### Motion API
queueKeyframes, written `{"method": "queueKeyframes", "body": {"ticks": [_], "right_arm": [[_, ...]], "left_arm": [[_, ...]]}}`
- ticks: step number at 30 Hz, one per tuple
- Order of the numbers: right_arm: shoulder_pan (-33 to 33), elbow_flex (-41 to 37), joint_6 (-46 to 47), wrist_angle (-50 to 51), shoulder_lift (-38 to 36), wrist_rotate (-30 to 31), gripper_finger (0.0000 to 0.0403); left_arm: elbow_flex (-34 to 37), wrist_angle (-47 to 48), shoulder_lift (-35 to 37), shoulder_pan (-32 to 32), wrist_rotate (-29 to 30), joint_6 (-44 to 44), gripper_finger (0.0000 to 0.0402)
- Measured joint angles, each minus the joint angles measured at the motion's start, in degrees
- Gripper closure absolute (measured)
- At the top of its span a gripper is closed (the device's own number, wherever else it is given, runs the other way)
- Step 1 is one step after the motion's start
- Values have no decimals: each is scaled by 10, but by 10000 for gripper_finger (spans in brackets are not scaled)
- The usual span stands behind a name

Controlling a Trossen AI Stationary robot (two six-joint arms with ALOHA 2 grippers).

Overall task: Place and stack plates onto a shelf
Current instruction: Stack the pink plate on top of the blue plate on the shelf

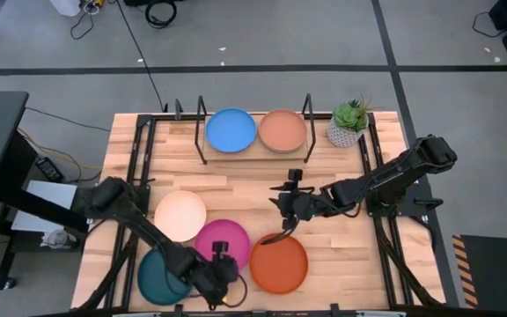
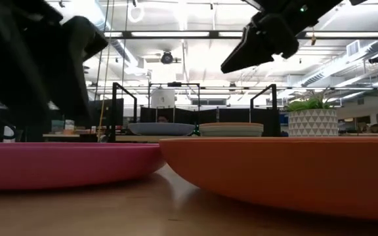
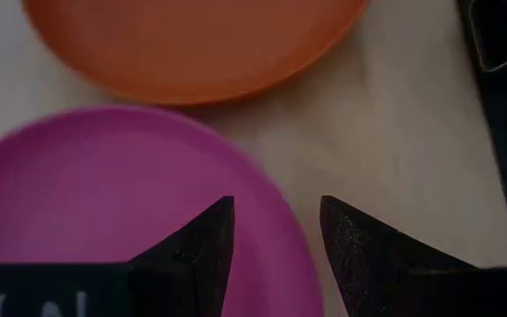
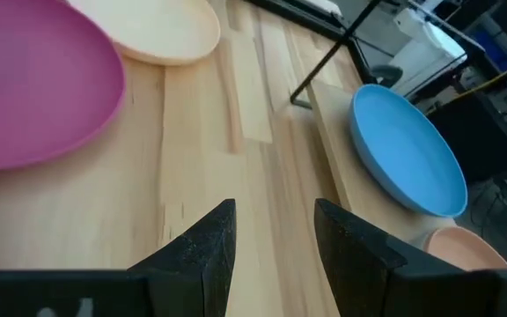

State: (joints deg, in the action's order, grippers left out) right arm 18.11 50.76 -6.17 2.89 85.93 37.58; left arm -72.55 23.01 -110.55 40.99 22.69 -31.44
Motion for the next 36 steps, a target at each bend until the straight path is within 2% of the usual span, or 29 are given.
{"method": "queueKeyframes", "body": {"ticks": [8,13,20,28,32,36], "right_arm": [[6,0,-11,-17,1,-12,241],[6,0,-15,-28,1,-28,241],[6,1,-15,-33,1,-31,241],[6,1,-15,-33,1,-31,241],[6,1,-15,-32,2,-31,241],[6,1,-12,-24,2,-31,241]], "left_arm": [[-13,29,-32,9,1,-65,225],[-10,50,-40,15,1,-74,236],[-11,56,-49,14,-4,-79,288],[-21,63,-47,14,-3,-20,365],[-44,96,-48,13,-2,-8,373],[-78,171,-48,13,23,-4,375]]}}
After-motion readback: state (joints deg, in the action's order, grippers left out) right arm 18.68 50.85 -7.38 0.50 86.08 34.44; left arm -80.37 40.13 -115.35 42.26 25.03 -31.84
